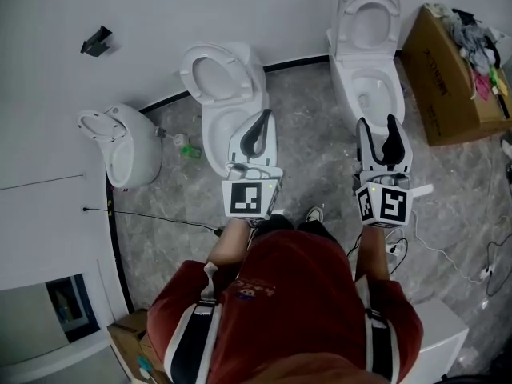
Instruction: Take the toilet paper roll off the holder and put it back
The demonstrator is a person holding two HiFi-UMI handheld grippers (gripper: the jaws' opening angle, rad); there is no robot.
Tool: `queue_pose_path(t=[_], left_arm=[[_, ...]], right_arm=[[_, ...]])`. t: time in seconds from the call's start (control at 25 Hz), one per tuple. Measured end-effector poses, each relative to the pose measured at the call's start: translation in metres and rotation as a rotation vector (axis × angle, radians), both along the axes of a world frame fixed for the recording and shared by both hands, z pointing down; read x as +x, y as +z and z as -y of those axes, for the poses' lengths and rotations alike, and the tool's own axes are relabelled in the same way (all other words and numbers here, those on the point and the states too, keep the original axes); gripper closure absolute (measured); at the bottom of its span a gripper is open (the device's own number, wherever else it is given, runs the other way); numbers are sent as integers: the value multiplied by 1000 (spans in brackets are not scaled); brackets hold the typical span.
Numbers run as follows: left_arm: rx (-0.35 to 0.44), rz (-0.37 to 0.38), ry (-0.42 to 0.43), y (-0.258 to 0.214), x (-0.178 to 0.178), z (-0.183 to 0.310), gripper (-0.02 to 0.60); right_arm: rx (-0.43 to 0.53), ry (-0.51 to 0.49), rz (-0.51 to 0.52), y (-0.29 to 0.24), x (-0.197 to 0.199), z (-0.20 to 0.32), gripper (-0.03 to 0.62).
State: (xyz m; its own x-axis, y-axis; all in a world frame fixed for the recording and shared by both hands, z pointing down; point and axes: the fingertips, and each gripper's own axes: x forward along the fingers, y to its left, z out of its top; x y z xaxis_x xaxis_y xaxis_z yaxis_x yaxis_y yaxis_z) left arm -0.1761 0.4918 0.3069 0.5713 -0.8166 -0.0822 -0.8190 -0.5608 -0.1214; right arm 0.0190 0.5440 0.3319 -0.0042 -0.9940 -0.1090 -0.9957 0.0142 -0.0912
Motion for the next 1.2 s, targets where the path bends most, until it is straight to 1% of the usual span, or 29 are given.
queue_pose_path(t=[0.08,0.12,0.24,0.32,0.4,0.52,0.68,0.92,1.2], left_arm=[[6,-1,-2,0,11,10,567],[9,-5,3,1,15,15,567],[0,-11,5,7,24,32,567],[-4,-18,8,10,30,42,568],[-4,-22,16,13,36,54,566],[-12,-23,23,20,41,79,568],[-7,-37,20,24,40,124,568],[21,-42,8,24,38,211,568],[5,-40,20,23,36,316,567]], right_arm=[[0,-15,-36,0,7,12,281],[-4,-20,-45,0,8,18,264],[-14,-44,-59,5,12,36,243],[-37,-69,-92,11,12,48,209],[-58,-84,-122,16,10,62,192],[-55,-86,-120,18,11,88,192],[-53,-92,-128,19,9,132,192],[-66,-107,-103,17,8,221,192],[-79,-98,-78,11,10,327,198]])
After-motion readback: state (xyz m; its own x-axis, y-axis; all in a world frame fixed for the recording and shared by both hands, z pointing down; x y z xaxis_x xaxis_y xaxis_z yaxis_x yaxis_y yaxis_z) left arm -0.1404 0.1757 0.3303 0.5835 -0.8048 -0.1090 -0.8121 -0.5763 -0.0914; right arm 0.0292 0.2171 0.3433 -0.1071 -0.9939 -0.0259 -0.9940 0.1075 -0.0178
